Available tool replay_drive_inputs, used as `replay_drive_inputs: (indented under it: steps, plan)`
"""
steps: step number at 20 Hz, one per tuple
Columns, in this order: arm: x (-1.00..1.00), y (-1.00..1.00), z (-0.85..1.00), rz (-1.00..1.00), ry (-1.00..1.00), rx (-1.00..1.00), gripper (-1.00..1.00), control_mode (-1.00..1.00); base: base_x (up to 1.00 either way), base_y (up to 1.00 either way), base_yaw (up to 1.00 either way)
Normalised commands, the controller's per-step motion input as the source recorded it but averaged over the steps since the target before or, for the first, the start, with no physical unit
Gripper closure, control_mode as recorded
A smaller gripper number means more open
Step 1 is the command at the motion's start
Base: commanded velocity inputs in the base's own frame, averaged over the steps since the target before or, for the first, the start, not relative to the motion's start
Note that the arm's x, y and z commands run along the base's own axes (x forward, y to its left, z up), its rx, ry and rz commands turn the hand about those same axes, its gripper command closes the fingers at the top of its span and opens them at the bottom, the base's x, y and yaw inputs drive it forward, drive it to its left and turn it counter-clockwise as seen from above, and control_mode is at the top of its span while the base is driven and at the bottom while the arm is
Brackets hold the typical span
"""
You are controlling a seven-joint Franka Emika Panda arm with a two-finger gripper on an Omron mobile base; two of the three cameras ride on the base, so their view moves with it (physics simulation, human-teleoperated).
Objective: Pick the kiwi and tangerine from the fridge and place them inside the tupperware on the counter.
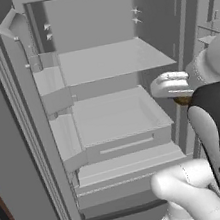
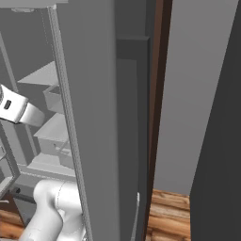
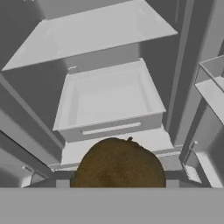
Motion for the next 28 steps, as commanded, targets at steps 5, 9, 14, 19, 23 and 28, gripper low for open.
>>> replay_drive_inputs:
  steps: [5,9,14,19,23,28]
  plan:
    - [-0.57,0.0,0.0,0.0,0.0,0.0,1.0,-1.0,0.0,0.0,0.0]
    - [-0.55,0.0,-0.01,0.0,0.0,0.0,1.0,-1.0,0.0,0.0,0.0]
    - [-0.14,0.0,0.0,0.0,-0.01,0.0,1.0,1.0,-0.73,0.0,0.0]
    - [0.0,0.0,0.0,0.0,0.0,0.0,1.0,1.0,-1.0,0.11,0.0]
    - [0.0,0.0,0.0,0.0,0.0,0.0,1.0,1.0,-0.88,0.49,0.0]
    - [0.0,0.0,0.0,0.0,0.0,0.0,1.0,1.0,-0.72,0.85,0.01]
